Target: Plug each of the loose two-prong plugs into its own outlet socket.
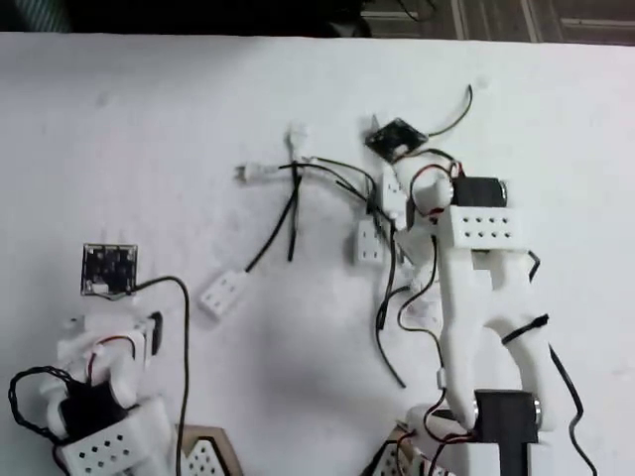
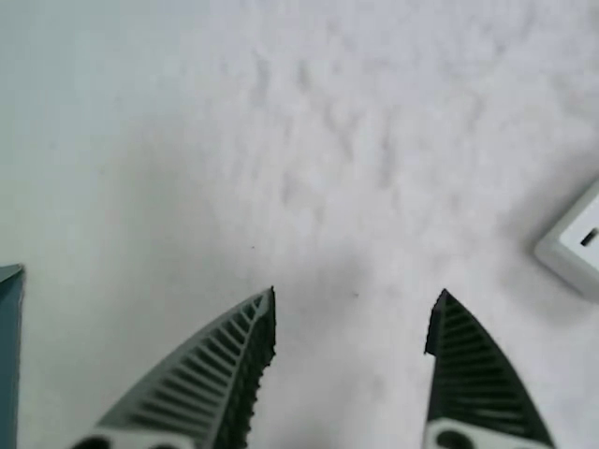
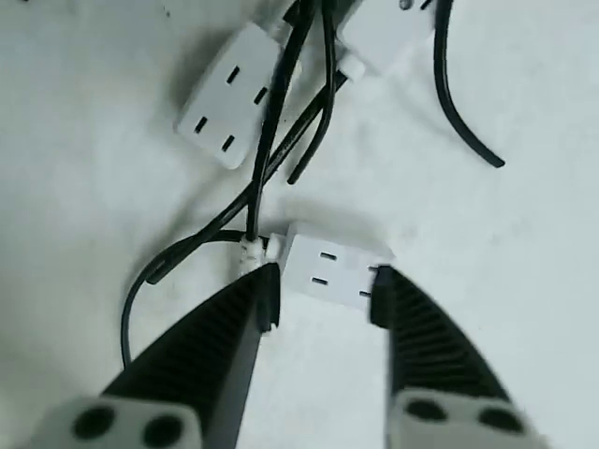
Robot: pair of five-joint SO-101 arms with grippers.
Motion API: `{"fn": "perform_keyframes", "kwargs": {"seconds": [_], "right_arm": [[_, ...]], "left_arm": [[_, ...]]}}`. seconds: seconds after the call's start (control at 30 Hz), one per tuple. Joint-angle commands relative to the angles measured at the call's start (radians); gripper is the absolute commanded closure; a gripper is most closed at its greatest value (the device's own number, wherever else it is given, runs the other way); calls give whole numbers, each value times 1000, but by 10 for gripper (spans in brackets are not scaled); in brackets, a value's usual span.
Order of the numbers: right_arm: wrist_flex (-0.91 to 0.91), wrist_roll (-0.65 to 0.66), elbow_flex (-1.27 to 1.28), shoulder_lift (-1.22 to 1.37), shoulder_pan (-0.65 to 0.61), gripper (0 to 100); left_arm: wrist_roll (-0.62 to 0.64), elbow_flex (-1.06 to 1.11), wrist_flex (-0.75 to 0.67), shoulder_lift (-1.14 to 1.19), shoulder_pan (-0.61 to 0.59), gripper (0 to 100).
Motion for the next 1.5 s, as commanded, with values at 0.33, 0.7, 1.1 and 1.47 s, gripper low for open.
{"fn": "perform_keyframes", "kwargs": {"seconds": [0.33,0.7,1.1,1.47], "right_arm": [[189,52,72,-4,4,800],[-5,51,261,7,-4,801],[-8,43,183,297,1,824],[-4,51,178,217,5,981]], "left_arm": [[3,-3,3,-7,-7,736],[3,-3,3,-7,-7,736],[3,-3,3,-7,-7,736],[3,-3,3,-7,-7,736]]}}
